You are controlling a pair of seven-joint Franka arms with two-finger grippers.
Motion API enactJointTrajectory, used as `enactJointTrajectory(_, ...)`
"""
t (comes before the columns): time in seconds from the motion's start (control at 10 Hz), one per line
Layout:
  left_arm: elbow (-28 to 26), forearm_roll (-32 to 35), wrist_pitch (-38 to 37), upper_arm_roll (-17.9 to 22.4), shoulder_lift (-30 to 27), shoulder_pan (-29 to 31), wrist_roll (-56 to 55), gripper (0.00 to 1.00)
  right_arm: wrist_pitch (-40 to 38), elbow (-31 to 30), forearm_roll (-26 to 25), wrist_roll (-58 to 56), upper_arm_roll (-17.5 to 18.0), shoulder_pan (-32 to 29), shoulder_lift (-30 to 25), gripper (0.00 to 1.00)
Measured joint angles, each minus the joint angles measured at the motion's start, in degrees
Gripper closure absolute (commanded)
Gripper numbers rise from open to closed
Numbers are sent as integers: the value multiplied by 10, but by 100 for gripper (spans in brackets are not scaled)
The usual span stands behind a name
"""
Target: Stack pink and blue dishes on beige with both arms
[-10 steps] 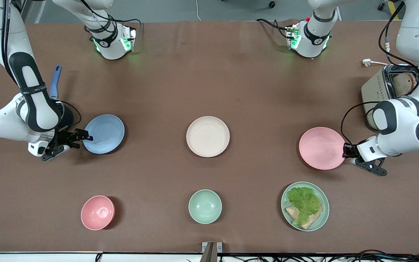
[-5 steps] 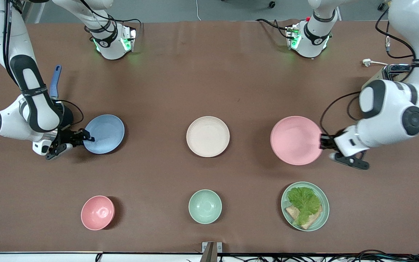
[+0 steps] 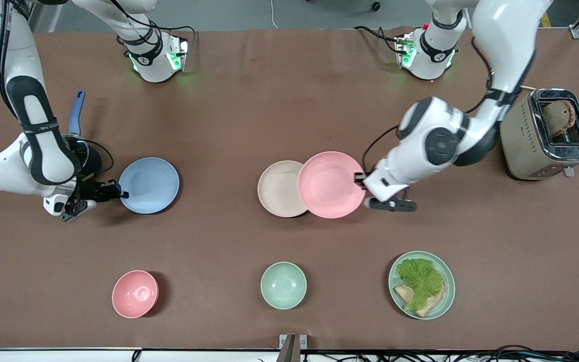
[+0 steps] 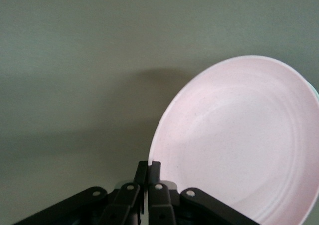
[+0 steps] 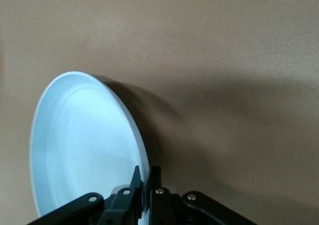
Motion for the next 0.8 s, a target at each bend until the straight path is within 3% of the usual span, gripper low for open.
enactJointTrajectory(0.2, 29, 76, 9, 0, 48, -52, -109, 100, -119, 76, -27, 93, -30, 3, -8, 100)
enactJointTrajectory(0.5, 66, 152, 9, 0, 107, -99, -204, 98, -247, 189, -80, 269, -37, 17, -48, 100)
enactJointTrajectory(0.6, 72, 162, 9, 0, 117, -106, -212, 73, -253, 195, -81, 310, -36, 35, -59, 100)
enactJointTrajectory(0.7, 74, 165, 9, 0, 120, -108, -213, 31, -253, 195, -81, 348, -29, 54, -64, 100)
enactJointTrajectory(0.8, 77, 167, 9, 1, 120, -106, -213, 0, -250, 195, -82, 390, -12, 69, -65, 100)
